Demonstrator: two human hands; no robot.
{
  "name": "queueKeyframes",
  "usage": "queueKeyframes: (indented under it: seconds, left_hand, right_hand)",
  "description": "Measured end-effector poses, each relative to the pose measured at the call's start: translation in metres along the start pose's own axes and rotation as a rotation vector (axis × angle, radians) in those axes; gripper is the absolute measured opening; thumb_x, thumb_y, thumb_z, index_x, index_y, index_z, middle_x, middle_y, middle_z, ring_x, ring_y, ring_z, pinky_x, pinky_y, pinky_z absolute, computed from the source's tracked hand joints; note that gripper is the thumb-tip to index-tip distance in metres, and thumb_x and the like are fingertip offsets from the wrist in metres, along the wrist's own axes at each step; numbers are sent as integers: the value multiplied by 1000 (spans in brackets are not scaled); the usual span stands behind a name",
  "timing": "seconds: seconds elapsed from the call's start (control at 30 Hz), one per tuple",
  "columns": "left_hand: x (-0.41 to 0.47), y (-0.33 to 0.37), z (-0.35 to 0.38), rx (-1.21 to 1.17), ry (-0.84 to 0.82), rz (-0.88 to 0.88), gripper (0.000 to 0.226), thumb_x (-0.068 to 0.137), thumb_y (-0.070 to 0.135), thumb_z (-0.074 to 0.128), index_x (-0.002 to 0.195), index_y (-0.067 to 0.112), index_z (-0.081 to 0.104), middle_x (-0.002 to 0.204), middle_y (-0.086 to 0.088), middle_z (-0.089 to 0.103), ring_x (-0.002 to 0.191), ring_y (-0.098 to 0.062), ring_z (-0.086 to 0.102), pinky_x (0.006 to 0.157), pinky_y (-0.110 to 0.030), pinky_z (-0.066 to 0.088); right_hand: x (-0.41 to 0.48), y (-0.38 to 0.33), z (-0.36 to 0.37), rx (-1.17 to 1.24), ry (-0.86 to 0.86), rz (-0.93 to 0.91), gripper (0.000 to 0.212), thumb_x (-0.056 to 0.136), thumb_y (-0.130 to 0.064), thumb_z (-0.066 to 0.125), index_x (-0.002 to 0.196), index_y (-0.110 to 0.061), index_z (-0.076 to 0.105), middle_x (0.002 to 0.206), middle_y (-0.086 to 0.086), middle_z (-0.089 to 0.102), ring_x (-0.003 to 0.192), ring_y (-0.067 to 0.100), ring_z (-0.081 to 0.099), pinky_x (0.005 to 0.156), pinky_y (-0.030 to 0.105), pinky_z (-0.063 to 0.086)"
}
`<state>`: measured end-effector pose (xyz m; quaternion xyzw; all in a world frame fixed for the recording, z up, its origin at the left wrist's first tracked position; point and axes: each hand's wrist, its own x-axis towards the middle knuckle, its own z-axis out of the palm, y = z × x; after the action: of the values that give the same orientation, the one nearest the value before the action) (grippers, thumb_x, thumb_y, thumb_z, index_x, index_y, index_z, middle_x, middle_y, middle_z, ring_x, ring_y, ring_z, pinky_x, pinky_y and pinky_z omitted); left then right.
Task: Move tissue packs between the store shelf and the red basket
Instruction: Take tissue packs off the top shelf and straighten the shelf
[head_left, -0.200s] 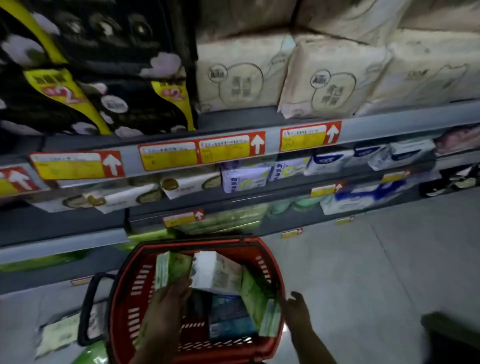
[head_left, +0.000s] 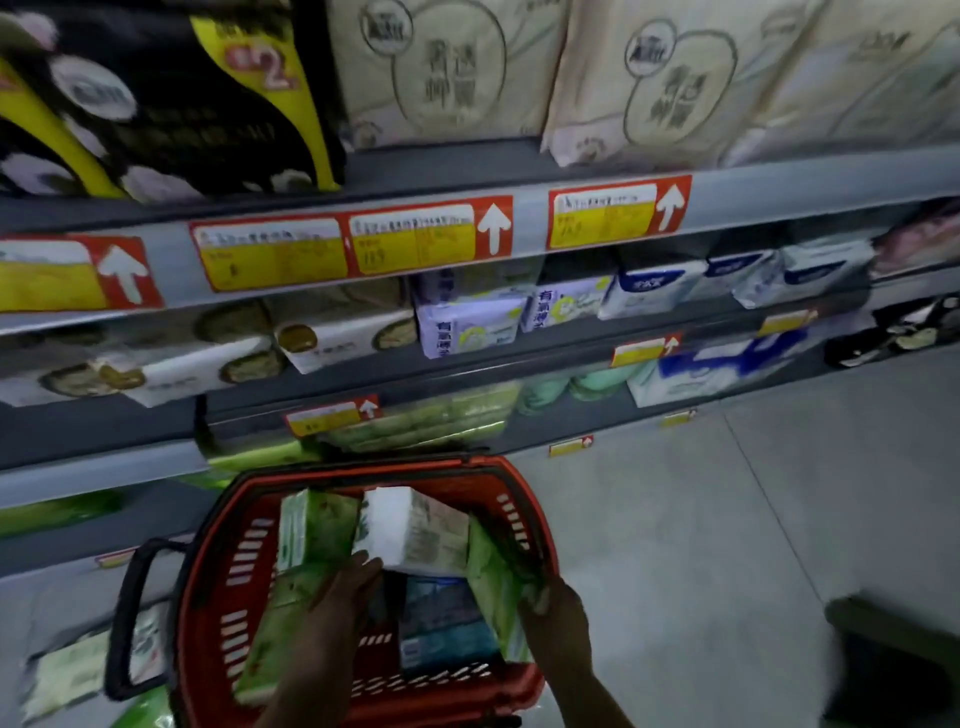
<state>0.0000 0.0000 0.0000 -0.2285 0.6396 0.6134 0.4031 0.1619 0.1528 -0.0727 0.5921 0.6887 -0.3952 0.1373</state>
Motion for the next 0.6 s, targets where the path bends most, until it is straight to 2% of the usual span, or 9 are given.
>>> queueKeyframes:
  seconds: [0.03, 0.13, 0.2, 0.3, 0.37, 0.43, 0.47, 0.6]
  left_hand:
    - [2, -5, -1, 18, -33, 14, 15, 95, 17, 52, 102, 6, 59, 115, -18, 59, 112, -30, 54, 104, -47, 39]
    - [3, -12, 5, 5, 35, -27, 14, 96, 9, 50, 97, 11, 64, 128, -21, 57, 120, -36, 54, 103, -47, 40]
    - [7, -21, 4, 14, 10, 4, 14, 94, 6, 53, 99, 4, 65, 123, -25, 60, 115, -40, 57, 99, -50, 43]
    - [9, -30, 2, -8, -23, -3, 22, 96, 12, 51, 113, 4, 61, 112, -15, 65, 106, -33, 60, 99, -44, 43]
    - [5, -32, 3, -17, -28, -3, 19, 99, 14, 45, 109, 10, 61, 106, -6, 65, 99, -25, 59, 94, -38, 39]
    - [4, -35, 4, 12, -50, -36, 18, 98, 17, 46, 100, 14, 64, 103, -8, 66, 93, -20, 60, 91, -37, 38]
    - [2, -34, 5, 17, -60, -49, 18, 99, 17, 46, 100, 15, 64, 106, -10, 66, 95, -21, 60, 91, -37, 38]
    - [0, -35, 4, -50, -42, -83, 31, 99, 14, 42, 126, 5, 55, 119, -13, 60, 113, -26, 54, 93, -35, 35]
  right_hand:
    - [0, 3, 5, -49, -2, -30, 55, 87, -31, 58, 137, -12, 43, 128, 12, 56, 112, 29, 57, 93, 31, 48]
    - [1, 13, 18, -158, 7, -87, 69, 87, -34, 54, 148, -21, 26, 139, 9, 45, 118, 30, 51, 96, 37, 47]
    - [0, 12, 23, -142, 20, -87, 73, 85, -35, 57, 148, -21, 22, 141, 8, 41, 120, 29, 48, 96, 38, 47]
    - [-3, 9, 27, -171, 54, -82, 70, 88, -39, 56, 147, -22, 21, 141, 7, 40, 123, 26, 45, 95, 37, 48]
    - [-4, 7, 30, -195, 79, -85, 63, 90, -37, 55, 144, -24, 25, 137, 7, 42, 122, 24, 46, 95, 35, 50]
    - [-4, 4, 33, -194, 78, -84, 55, 91, -33, 54, 140, -24, 31, 133, 8, 44, 119, 22, 48, 94, 33, 51]
    - [-4, 3, 35, -175, 82, -83, 52, 92, -31, 53, 139, -24, 33, 132, 8, 45, 118, 22, 49, 93, 34, 51]
    - [-6, 3, 40, -72, 128, -93, 47, 91, -22, 53, 136, -22, 40, 130, 11, 46, 116, 25, 49, 94, 37, 51]
